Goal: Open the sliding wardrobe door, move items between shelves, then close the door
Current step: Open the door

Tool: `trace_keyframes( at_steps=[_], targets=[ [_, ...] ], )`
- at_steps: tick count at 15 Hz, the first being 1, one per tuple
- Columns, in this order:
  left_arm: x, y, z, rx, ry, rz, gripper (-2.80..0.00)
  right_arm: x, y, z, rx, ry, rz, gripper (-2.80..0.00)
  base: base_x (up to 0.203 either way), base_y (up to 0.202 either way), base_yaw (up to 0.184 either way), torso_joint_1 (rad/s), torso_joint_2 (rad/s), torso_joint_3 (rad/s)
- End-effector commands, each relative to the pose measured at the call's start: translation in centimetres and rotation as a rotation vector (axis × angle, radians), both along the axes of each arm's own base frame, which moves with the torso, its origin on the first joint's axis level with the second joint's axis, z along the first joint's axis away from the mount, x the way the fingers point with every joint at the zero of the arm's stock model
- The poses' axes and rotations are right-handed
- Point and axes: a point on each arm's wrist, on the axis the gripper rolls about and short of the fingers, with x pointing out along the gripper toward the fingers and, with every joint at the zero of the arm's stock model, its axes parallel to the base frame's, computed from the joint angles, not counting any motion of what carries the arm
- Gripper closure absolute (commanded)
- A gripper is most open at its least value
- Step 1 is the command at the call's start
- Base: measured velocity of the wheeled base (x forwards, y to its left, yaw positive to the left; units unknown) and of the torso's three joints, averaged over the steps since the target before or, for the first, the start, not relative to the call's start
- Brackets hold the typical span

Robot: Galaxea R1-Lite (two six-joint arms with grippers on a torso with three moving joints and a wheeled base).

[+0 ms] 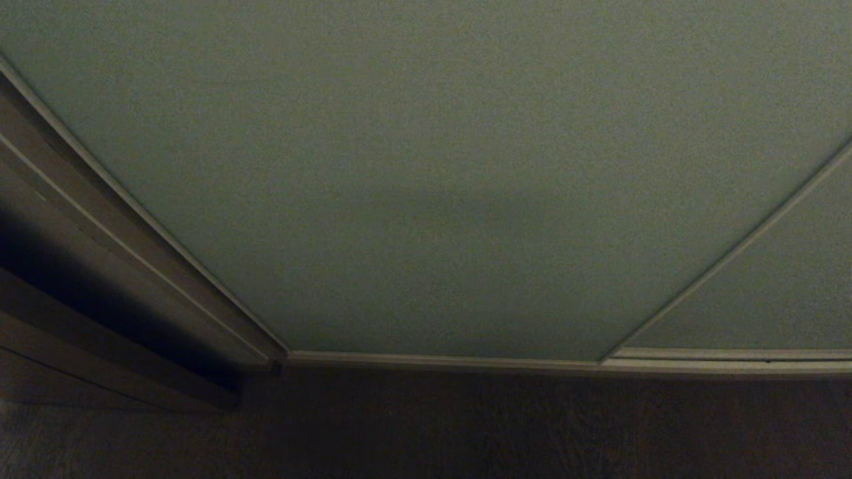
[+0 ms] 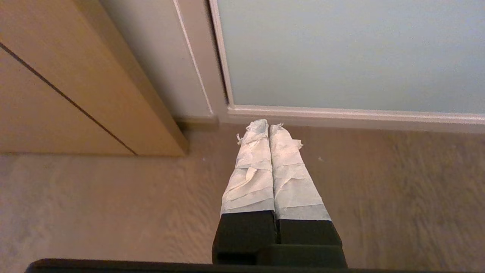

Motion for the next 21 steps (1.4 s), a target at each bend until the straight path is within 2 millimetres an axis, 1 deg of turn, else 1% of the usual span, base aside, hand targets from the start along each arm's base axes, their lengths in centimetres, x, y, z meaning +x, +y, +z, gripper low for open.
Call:
trace_keyframes(
  at_steps=[1, 2, 3, 5, 6, 7, 9, 11, 13, 16, 17, 19, 21],
  targets=[
    [-0.5, 0.0, 1.7, 0.012, -0.047, 0.001, 0.0, 0.0, 0.0, 0.0, 0.0, 0.0, 0.002, 0.0, 0.0, 0.0, 0.0, 0.0, 0.0, 0.0],
    [-1.0, 0.0, 3.6, 0.019, -0.093, 0.002, 0.0, 0.0, 0.0, 0.0, 0.0, -0.001, 0.002, 0.0, 0.0, 0.0, 0.0, 0.0, 0.0, 0.0],
    [-1.3, 0.0, 6.0, 0.023, -0.134, 0.004, 0.0, 0.0, 0.0, 0.0, 0.0, -0.002, 0.001, 0.0, 0.0, 0.0, 0.0, 0.0, 0.0, 0.0],
    [-1.1, 0.0, 11.1, 0.023, -0.214, 0.037, 0.0, 0.0, 0.0, 0.0, 0.0, -0.002, 0.001, 0.0, 0.0, 0.0, 0.0, 0.0, 0.0, 0.0],
    [-0.8, -0.1, 14.0, 0.024, -0.268, 0.089, 0.0, 0.0, 0.0, 0.0, 0.0, -0.001, 0.001, 0.0, 0.0, 0.0, 0.0, 0.0, 0.0, 0.0],
    [-0.3, -0.3, 16.7, 0.024, -0.314, 0.162, 0.0, 0.0, 0.0, 0.0, 0.0, -0.001, 0.001, 0.0, 0.0, 0.0, 0.0, 0.0, 0.0, 0.0],
    [1.4, -0.2, 20.5, 0.004, -0.375, 0.278, 0.0, 0.0, 0.0, 0.0, 0.0, -0.002, 0.0, 0.0, 0.0, 0.0, 0.0, 0.0, 0.0, 0.0],
    [3.1, 0.3, 23.8, -0.017, -0.454, 0.378, 0.0, 0.0, 0.0, 0.0, 0.0, -0.002, 0.001, 0.0, 0.0, 0.0, 0.0, 0.0, 0.0, 0.0],
    [5.2, 1.3, 26.2, -0.023, -0.5, 0.425, 0.0, 0.0, 0.0, 0.0, 0.0, -0.002, 0.002, 0.0, 0.0, 0.0, 0.0, 0.0, 0.0, 0.0],
    [8.1, 3.2, 29.0, -0.023, -0.549, 0.517, 0.0, 0.0, 0.0, 0.0, 0.0, -0.002, 0.002, 0.0, 0.0, 0.0, 0.0, 0.0, 0.0, 0.0],
    [9.1, 3.8, 29.7, -0.03, -0.582, 0.54, 0.0, 0.0, 0.0, 0.0, 0.0, 0.0, 0.001, 0.0, 0.0, 0.0, 0.0, 0.0, 0.0, 0.0],
    [10.9, 4.9, 30.3, -0.048, -0.639, 0.546, 0.0, 0.0, 0.0, 0.0, 0.0, -0.001, 0.001, 0.0, 0.0, 0.0, 0.0, 0.0, 0.0, 0.0],
    [12.5, 5.7, 30.8, -0.071, -0.634, 0.519, 0.0, 0.0, 0.0, 0.0, 0.0, -0.002, 0.002, 0.0, 0.0, 0.0, 0.0, 0.0, 0.0, 0.0]
  ],
)
